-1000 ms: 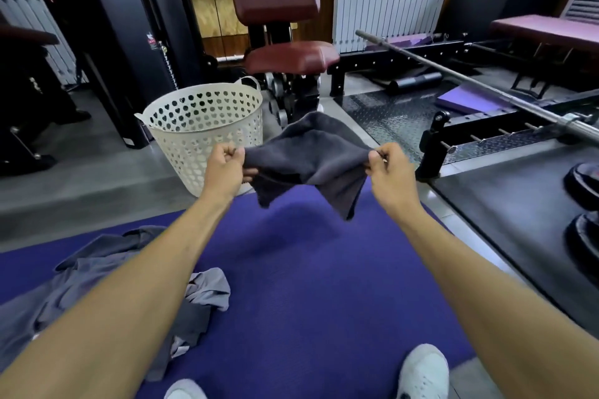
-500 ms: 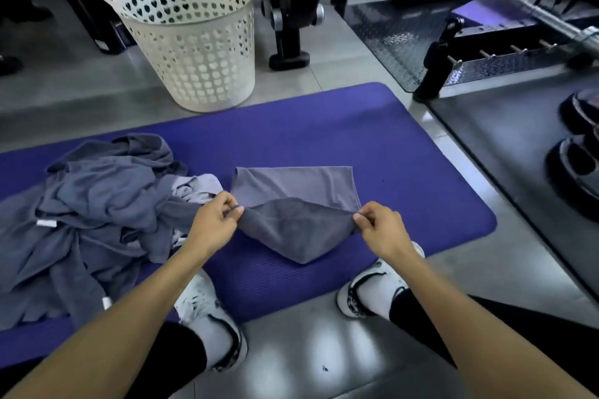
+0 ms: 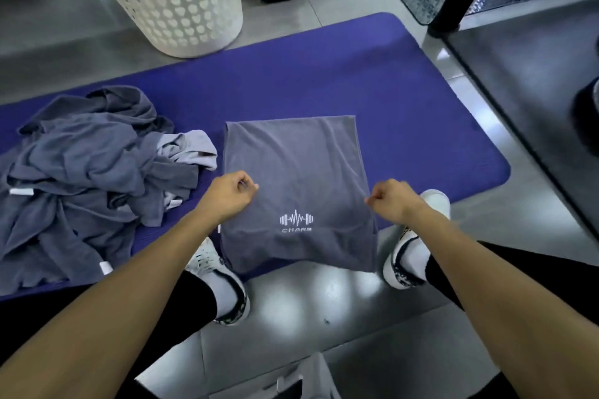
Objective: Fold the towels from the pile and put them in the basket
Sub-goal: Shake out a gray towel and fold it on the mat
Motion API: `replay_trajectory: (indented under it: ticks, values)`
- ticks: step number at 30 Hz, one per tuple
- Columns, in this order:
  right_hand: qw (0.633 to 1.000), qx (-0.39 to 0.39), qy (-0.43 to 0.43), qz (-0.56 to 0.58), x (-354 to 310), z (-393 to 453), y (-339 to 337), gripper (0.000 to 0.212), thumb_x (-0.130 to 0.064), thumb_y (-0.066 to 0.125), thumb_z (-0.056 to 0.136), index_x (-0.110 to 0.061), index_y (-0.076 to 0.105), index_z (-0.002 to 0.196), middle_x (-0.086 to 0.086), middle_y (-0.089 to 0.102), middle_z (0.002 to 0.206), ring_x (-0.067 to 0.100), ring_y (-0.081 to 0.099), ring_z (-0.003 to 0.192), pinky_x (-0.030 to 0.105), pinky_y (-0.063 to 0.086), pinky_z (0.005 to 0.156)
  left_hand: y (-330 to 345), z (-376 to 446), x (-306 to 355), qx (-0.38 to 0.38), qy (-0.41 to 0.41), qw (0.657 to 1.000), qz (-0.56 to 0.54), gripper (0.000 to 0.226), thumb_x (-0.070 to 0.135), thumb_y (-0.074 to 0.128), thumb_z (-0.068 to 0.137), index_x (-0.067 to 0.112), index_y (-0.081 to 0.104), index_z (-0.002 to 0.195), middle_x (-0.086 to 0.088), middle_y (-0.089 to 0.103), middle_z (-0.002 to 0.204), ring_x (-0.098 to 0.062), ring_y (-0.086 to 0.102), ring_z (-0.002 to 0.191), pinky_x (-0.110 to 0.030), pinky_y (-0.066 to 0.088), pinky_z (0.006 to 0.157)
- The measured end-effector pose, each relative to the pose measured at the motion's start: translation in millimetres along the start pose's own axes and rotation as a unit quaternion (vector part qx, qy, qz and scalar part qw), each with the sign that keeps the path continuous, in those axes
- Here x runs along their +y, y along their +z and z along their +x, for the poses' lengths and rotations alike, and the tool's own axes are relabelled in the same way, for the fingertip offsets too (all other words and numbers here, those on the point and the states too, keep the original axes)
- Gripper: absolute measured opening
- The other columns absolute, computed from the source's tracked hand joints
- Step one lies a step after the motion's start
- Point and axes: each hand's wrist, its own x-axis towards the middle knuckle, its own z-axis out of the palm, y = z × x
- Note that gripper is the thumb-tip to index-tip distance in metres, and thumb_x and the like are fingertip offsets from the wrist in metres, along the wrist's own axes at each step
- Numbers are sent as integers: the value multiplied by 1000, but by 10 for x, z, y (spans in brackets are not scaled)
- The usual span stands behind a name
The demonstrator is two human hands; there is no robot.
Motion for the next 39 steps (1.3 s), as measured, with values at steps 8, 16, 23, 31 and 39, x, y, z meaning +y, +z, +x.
replay_trajectory:
  ticks: [8, 16, 23, 31, 39]
  values:
    - [994, 19, 16, 107, 93, 1101, -245, 23, -26, 60, 93, -8, 67, 81, 12, 72, 90, 32, 69, 89, 40, 58, 80, 797, 1414, 380, -109, 67, 986, 108, 20, 21, 67, 89, 10, 66, 106, -11, 69, 106, -29, 62, 104, -31, 46, 86]
    - [986, 84, 37, 141, 90, 2417, -213, 31, -31, 53, 98, -7, 62, 114, 9, 67, 114, 29, 59, 107, 34, 47, 90, 1273, 2608, 412, -153, 99, 946, 267, 61, 45, 52, 98, 40, 26, 153, -5, 0, 166, -33, 5, 151, -52, 17, 120]
    - [976, 77, -14, 202, 74, 3225, -145, 48, -44, 63, 92, -20, 54, 132, 3, 53, 122, 17, 60, 97, 27, 47, 80, 1112, 2844, 196, -131, 173, 958, 187, 62, 53, 77, 75, 56, 51, 132, 9, 27, 148, -17, 30, 128, -43, 32, 113]
    - [967, 113, 31, 228, 145, 3462, -285, 19, -27, 70, 90, -20, 58, 78, -8, 60, 74, 6, 56, 66, 21, 46, 62, 1198, 2914, -2, -99, 217, 957, 164, 68, 77, 51, 68, 53, 53, 131, 7, 32, 144, -18, 38, 119, -39, 33, 109]
    - [958, 218, -73, 173, -429, 3234, -88, 11, -12, 62, 86, -20, 56, 81, -5, 59, 68, 12, 56, 61, 28, 50, 55, 949, 2806, -54, -87, 217, 966, 113, 36, 29, 66, 91, 24, 66, 126, -3, 51, 139, -22, 47, 127, -31, 32, 110]
